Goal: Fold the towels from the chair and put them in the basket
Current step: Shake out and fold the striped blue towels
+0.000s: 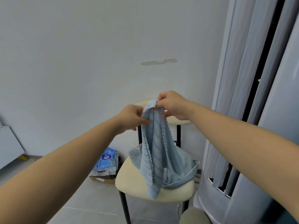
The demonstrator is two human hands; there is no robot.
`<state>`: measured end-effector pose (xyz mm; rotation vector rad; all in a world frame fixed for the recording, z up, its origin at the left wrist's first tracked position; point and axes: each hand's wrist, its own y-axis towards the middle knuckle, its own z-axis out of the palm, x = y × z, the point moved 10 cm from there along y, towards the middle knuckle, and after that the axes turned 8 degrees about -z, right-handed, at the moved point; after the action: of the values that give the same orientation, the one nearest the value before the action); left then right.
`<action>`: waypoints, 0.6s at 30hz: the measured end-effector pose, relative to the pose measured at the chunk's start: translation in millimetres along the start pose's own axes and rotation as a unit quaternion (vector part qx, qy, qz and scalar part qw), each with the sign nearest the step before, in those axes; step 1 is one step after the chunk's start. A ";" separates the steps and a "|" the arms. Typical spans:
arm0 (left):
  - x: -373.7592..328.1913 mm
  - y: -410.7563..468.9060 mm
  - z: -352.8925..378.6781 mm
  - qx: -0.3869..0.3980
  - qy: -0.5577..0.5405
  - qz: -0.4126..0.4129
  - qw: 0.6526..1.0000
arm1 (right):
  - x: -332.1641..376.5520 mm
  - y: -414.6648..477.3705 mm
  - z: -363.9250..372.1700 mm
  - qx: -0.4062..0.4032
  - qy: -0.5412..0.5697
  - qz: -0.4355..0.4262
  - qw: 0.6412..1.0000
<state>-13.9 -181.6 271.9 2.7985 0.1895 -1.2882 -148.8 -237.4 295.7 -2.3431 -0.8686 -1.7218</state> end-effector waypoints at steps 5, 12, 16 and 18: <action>7.0 3.8 9.9 -0.014 -0.044 -0.011 0.999 | 9.5 3.0 -4.4 -0.010 -0.006 -0.030 0.999; 3.1 7.3 4.7 -0.063 -0.083 0.019 0.994 | 15.7 4.8 -11.4 0.006 -0.061 -0.056 0.997; 1.7 5.7 -0.8 -0.105 -0.056 0.070 0.990 | 21.3 7.7 -29.6 -0.036 -0.100 -0.068 0.992; -8.0 0.3 -2.5 -0.134 0.051 0.126 0.982 | 27.3 8.2 -37.4 -0.044 -0.150 -0.083 0.984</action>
<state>-17.2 -182.3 279.6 2.5613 0.0094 -0.9839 -170.9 -249.0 335.5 -2.7086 -1.0804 -1.5106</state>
